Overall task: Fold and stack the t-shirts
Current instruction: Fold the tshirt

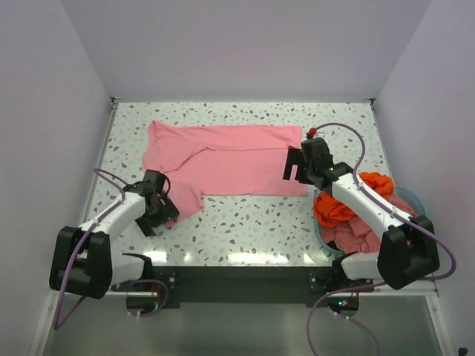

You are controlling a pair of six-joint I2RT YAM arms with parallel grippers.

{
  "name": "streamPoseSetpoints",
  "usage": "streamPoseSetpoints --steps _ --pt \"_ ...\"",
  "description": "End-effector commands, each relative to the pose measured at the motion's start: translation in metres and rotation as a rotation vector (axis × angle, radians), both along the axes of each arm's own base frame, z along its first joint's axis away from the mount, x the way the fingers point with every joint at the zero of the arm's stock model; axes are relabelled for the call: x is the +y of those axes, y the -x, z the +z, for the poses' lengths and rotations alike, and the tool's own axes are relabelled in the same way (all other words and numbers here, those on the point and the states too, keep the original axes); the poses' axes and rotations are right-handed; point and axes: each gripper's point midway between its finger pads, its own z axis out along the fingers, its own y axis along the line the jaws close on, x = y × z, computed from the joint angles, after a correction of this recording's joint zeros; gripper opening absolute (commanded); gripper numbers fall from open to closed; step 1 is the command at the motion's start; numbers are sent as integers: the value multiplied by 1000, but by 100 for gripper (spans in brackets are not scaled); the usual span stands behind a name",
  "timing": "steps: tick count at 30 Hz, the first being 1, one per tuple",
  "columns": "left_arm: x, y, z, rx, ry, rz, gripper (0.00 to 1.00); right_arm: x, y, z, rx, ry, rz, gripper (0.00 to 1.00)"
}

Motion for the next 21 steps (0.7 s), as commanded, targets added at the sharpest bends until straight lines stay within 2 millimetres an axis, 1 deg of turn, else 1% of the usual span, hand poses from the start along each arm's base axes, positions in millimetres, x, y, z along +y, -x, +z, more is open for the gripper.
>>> streamPoseSetpoints --steps 1,2,3,5,6,10,14,15,18,19,20,21 --pt "-18 -11 -9 -27 88 7 82 -5 -3 7 -33 -10 -67 99" --pt "-13 -11 -10 -21 61 11 77 -7 -2 7 -30 -9 -75 99" --pt "-11 -12 -11 -15 44 14 69 -8 -2 6 -27 -2 -82 99" --pt "-5 -14 -10 -19 16 24 60 -14 1 4 -20 17 -105 99" --pt "-6 -18 -8 -29 15 24 51 -15 2 4 -18 21 -114 99" --pt "-5 -37 -2 -78 1 24 41 -16 10 -6 20 33 -93 98" --pt "-7 -44 -6 -63 2 6 15 -17 17 -13 55 42 -82 99" --pt "-8 -45 -7 -60 4 1 1 -15 19 -16 69 36 -75 99" --pt "-7 -48 -8 -81 2 -10 0 -8 22 -26 103 21 -65 99" --pt "-6 -51 -7 -99 -5 -9 0 -3 22 -28 110 18 -65 99" --pt "-6 -52 -5 -113 -4 -16 0 -1 23 -35 132 28 -59 99" --pt "-7 -57 -3 -144 0 -22 0 3 21 -36 130 31 -56 99"
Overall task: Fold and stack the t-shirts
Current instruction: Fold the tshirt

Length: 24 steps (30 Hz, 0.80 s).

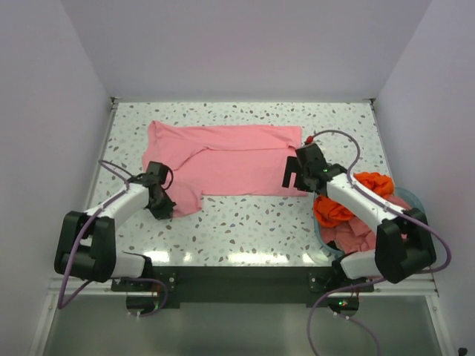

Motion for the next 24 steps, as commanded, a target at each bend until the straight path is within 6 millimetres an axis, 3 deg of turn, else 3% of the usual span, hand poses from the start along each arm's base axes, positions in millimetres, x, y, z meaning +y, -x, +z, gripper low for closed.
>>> streamPoseSetpoints --steps 1,4,7,15,24 --pt "1 -24 -1 -127 -13 -20 0 19 0 -11 35 -15 15 99" --pt "1 -28 7 -173 -12 -20 0 22 -7 -23 57 -10 -35 99" --pt "5 -30 15 -196 -31 -16 0 10 -2 -34 87 27 -131 98" --pt "4 -36 22 -234 -25 -27 0 -8 2 -64 147 7 -237 86" --pt "-2 -51 36 -282 -4 -33 0 -5 -2 -81 150 -32 -259 76"
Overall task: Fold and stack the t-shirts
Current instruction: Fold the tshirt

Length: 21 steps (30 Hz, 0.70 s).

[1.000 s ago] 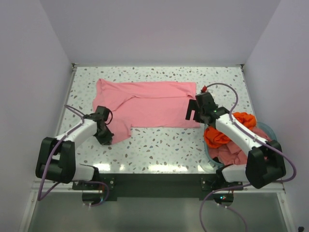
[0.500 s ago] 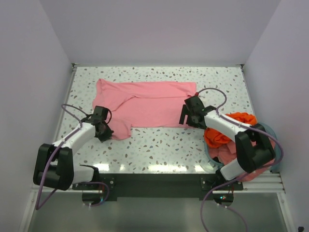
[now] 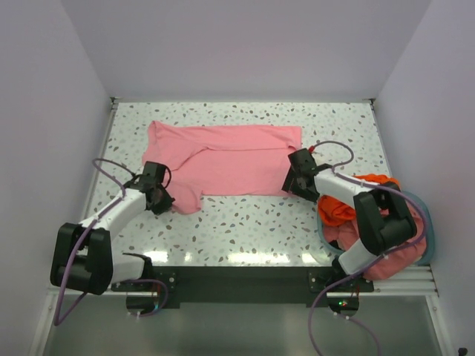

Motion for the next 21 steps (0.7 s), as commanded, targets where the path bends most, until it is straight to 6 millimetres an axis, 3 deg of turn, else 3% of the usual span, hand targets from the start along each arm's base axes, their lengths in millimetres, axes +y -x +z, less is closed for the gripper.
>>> streamPoseSetpoints --steps 1,4,7,8,14,21 --pt "-4 -24 22 -96 6 -25 0 -5 -1 -13 10 -2 -45 75" --pt "-4 -32 31 -121 0 -26 0 -5 -3 -19 16 7 -46 63" --pt "-5 -41 39 -143 -4 -36 0 -4 -8 -22 8 9 -43 42" --pt "-5 -45 42 -150 -9 -39 0 -3 -9 -21 5 7 -45 30" --pt "-8 -66 60 -194 -12 -57 0 -1 -21 -2 -25 18 -21 3" --pt "-15 -99 85 -257 -10 -86 0 4 -43 35 -75 32 18 0"
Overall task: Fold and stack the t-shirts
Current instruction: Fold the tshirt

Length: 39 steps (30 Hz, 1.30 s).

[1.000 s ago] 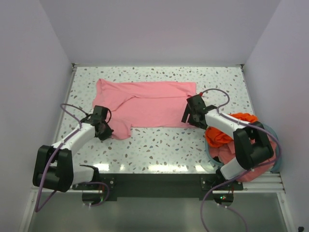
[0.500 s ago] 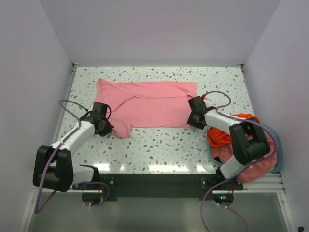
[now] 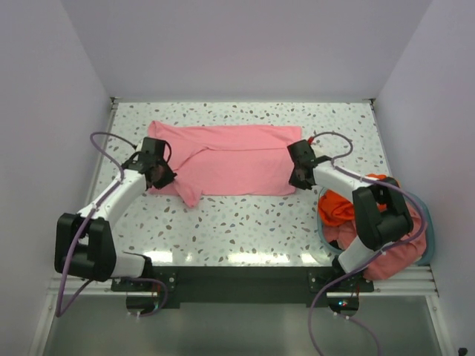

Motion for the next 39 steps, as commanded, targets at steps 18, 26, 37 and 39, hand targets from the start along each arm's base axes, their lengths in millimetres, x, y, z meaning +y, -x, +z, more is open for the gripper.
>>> streamPoseSetpoints --steps 18,26,37,39 --pt "8 -138 55 -150 -53 26 0 -9 -133 76 -131 70 -7 0" --pt "40 -167 59 -176 -50 96 0 -10 -163 65 -110 76 -2 0" --pt "57 -182 65 -228 -75 109 0 -23 -169 62 -92 82 -18 0" --pt "61 -186 63 -221 -81 112 0 -23 -172 61 -90 80 -18 0"
